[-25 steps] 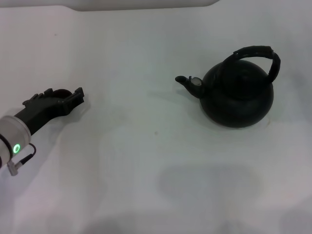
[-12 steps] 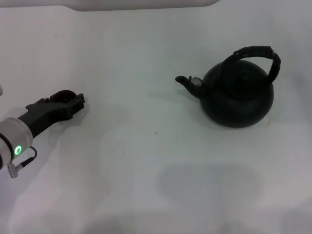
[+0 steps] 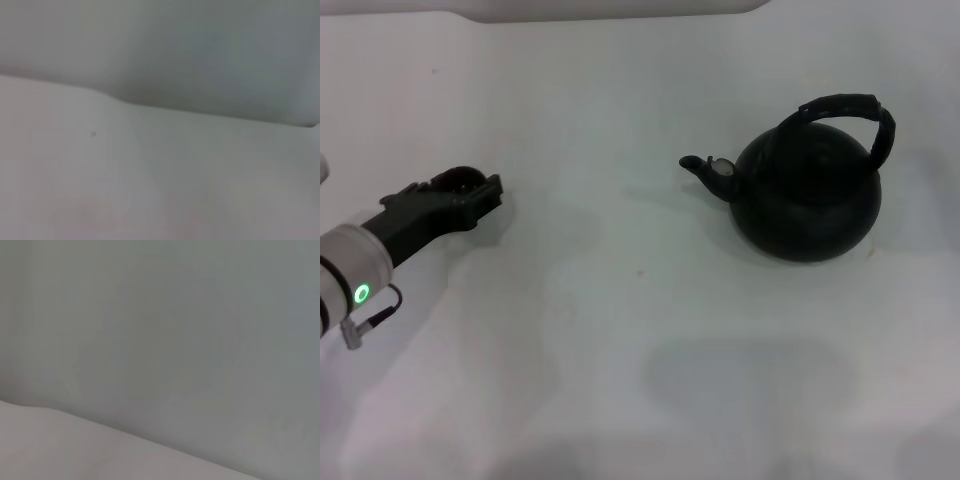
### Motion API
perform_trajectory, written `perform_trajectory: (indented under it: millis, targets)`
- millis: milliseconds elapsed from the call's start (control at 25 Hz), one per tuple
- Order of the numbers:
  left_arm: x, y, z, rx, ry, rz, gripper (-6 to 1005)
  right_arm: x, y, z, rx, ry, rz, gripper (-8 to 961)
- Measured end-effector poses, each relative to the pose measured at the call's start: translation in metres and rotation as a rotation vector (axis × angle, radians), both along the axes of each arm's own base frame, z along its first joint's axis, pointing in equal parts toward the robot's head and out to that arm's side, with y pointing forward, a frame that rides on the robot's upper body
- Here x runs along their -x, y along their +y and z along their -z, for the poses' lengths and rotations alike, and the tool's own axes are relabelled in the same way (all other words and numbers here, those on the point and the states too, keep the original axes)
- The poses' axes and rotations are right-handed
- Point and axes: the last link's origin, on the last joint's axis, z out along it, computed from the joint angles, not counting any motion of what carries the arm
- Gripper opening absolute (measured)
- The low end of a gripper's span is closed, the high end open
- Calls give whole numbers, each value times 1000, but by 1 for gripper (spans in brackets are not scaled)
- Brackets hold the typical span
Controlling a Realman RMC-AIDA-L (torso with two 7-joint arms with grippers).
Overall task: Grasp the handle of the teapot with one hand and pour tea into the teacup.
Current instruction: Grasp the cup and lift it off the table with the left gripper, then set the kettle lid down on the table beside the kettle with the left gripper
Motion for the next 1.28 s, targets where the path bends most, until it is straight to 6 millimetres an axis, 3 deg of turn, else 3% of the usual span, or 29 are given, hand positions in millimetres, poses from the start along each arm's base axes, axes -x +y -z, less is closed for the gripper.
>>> perform_trajectory:
  millis: [280,560,1000,1280]
  targets:
    - [-21,11,-4,109,-25,133,708,0,2,0,1,-2,2,809]
    - [-44,31,-3,354,51,246,706,1,3,0,1,-9,-2,809]
    - [-70,62,-4,378,152,410,707,2,2,3,3,-8,-4,809]
    - [-82,77,19,466,127,402,708,3,-2,4,1,5,-22,808]
